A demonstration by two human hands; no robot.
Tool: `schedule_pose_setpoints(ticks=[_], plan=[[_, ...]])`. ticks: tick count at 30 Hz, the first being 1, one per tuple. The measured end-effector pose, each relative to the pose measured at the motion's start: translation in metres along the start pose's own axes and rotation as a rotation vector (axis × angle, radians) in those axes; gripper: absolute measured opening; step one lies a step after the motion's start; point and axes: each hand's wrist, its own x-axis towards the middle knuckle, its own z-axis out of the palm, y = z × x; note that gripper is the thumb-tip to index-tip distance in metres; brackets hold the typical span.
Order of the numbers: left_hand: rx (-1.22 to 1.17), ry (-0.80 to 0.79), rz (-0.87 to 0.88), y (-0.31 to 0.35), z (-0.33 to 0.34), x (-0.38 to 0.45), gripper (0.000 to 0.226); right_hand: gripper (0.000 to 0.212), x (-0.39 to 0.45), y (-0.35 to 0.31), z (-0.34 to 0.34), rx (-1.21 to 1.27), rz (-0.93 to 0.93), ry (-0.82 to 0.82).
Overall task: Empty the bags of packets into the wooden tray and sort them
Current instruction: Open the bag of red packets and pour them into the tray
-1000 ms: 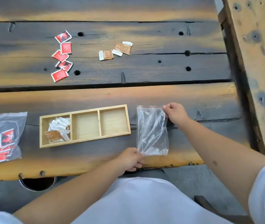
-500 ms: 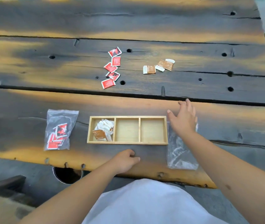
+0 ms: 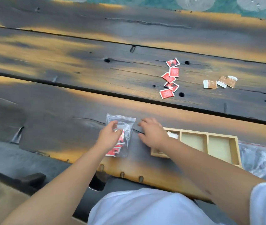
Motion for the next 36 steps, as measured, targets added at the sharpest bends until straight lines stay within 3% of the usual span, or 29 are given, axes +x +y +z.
schedule_pose_setpoints(ticks=[2, 5, 8, 12, 15, 20, 23, 29, 33, 36], plan=[[0.141, 0.024, 0.02, -0.006, -0.021, 0.03, 0.057, 0.052, 0.029, -0.023, 0.01, 0.072, 0.037, -0.086], [0.146, 0.006, -0.056, -0.007, -0.038, 0.065, 0.068, 0.059, 0.066, -0.041, 0.022, 0.208, 0.177, -0.1], [0.113, -0.059, -0.123, -0.007, -0.039, 0.09, 0.057, 0.062, 0.09, -0.046, 0.029, 0.21, 0.201, -0.087], [0.077, -0.167, -0.014, -0.015, -0.033, 0.1, 0.023, 0.051, 0.1, -0.042, 0.026, 0.121, 0.161, -0.08], [-0.047, -0.207, 0.066, -0.013, -0.037, 0.086, 0.009, 0.032, 0.089, -0.043, 0.012, 0.163, 0.086, -0.095], [-0.171, -0.258, 0.091, -0.012, -0.055, 0.053, 0.01, 0.026, 0.05, -0.057, -0.021, 0.275, 0.016, -0.183], [-0.23, -0.296, 0.161, -0.003, -0.062, 0.029, 0.009, 0.02, 0.019, -0.069, -0.037, 0.213, -0.005, -0.161], [-0.219, -0.178, 0.282, 0.002, -0.049, -0.022, 0.019, 0.017, -0.044, -0.09, -0.044, 0.336, 0.025, -0.165], [-0.19, 0.071, 0.178, -0.007, -0.035, -0.048, 0.015, 0.014, -0.06, -0.09, -0.027, 0.579, 0.175, -0.091], [-0.276, -0.093, 0.136, -0.009, -0.027, -0.066, 0.013, 0.016, -0.066, -0.088, -0.014, 0.64, 0.227, -0.028]])
